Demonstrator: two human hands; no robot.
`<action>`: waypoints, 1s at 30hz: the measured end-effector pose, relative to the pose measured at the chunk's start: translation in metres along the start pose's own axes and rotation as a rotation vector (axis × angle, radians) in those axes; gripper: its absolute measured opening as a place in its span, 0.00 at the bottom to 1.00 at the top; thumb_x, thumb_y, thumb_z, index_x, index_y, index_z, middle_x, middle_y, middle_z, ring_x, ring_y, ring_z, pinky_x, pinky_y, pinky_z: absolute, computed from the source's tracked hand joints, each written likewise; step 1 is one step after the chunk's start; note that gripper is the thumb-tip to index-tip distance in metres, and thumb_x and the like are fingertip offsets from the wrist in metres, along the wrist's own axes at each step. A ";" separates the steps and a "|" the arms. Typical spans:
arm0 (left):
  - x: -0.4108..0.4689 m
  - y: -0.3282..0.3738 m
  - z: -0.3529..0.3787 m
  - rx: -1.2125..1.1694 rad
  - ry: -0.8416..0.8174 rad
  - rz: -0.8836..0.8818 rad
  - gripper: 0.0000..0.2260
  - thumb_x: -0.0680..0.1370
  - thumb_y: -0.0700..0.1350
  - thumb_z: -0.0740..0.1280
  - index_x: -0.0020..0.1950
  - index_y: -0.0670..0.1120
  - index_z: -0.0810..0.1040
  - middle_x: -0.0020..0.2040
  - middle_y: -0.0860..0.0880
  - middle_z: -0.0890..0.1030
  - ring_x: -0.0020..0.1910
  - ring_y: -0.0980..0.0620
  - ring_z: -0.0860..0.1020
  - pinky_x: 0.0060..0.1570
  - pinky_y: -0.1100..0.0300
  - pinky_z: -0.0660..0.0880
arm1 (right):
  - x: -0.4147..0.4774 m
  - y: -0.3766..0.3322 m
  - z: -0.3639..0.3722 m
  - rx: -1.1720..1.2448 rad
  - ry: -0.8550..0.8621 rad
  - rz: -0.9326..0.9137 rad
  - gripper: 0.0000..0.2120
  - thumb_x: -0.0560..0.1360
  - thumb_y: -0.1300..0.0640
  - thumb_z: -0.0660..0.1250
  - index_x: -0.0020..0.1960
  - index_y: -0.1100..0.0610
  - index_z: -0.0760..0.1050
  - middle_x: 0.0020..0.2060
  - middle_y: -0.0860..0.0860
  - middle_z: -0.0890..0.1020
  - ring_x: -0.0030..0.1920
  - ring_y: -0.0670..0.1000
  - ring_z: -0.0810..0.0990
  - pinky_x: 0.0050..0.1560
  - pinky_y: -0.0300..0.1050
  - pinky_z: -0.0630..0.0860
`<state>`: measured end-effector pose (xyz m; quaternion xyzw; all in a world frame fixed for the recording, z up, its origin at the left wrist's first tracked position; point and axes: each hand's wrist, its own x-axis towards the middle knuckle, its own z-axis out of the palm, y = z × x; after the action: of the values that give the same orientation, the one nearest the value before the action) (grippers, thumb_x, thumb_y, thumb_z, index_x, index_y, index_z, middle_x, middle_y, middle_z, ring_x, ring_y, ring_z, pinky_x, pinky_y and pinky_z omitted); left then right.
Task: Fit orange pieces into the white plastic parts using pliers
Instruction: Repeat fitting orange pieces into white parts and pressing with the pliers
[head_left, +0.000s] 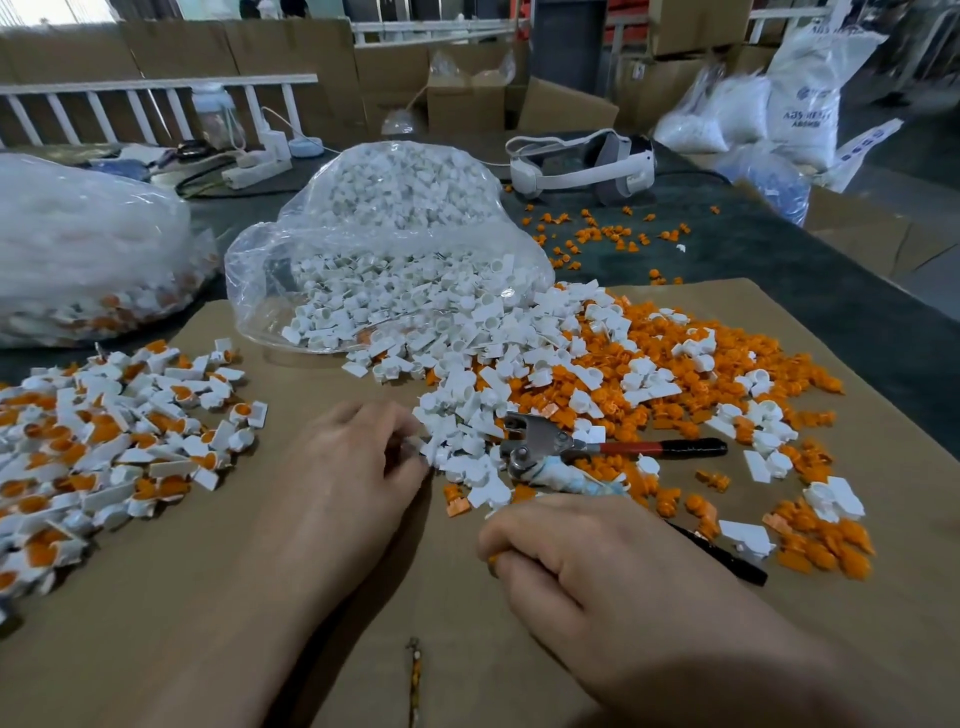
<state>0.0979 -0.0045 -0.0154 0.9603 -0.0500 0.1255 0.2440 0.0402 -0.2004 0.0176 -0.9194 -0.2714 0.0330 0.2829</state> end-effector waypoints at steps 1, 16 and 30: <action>-0.002 0.002 -0.001 -0.055 -0.007 -0.023 0.07 0.76 0.51 0.71 0.49 0.60 0.75 0.45 0.60 0.74 0.46 0.64 0.73 0.39 0.69 0.65 | 0.000 0.001 0.000 0.003 0.013 0.008 0.10 0.81 0.51 0.56 0.57 0.44 0.74 0.45 0.38 0.75 0.46 0.35 0.70 0.43 0.29 0.66; -0.036 0.045 -0.007 -0.413 -0.014 0.149 0.09 0.74 0.50 0.73 0.48 0.65 0.79 0.46 0.66 0.78 0.47 0.67 0.76 0.45 0.78 0.68 | 0.005 0.019 0.005 0.924 0.216 0.296 0.11 0.75 0.45 0.58 0.51 0.44 0.77 0.38 0.53 0.84 0.38 0.55 0.85 0.44 0.59 0.81; -0.037 0.047 -0.008 -0.338 0.020 0.253 0.12 0.76 0.55 0.65 0.56 0.59 0.83 0.46 0.63 0.79 0.51 0.68 0.76 0.48 0.79 0.67 | 0.009 0.022 0.000 1.386 0.171 0.388 0.12 0.80 0.61 0.60 0.46 0.57 0.82 0.40 0.57 0.85 0.40 0.53 0.85 0.40 0.44 0.81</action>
<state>0.0532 -0.0409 0.0031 0.8905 -0.1882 0.1545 0.3844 0.0585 -0.2103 0.0067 -0.5599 0.0030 0.1750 0.8098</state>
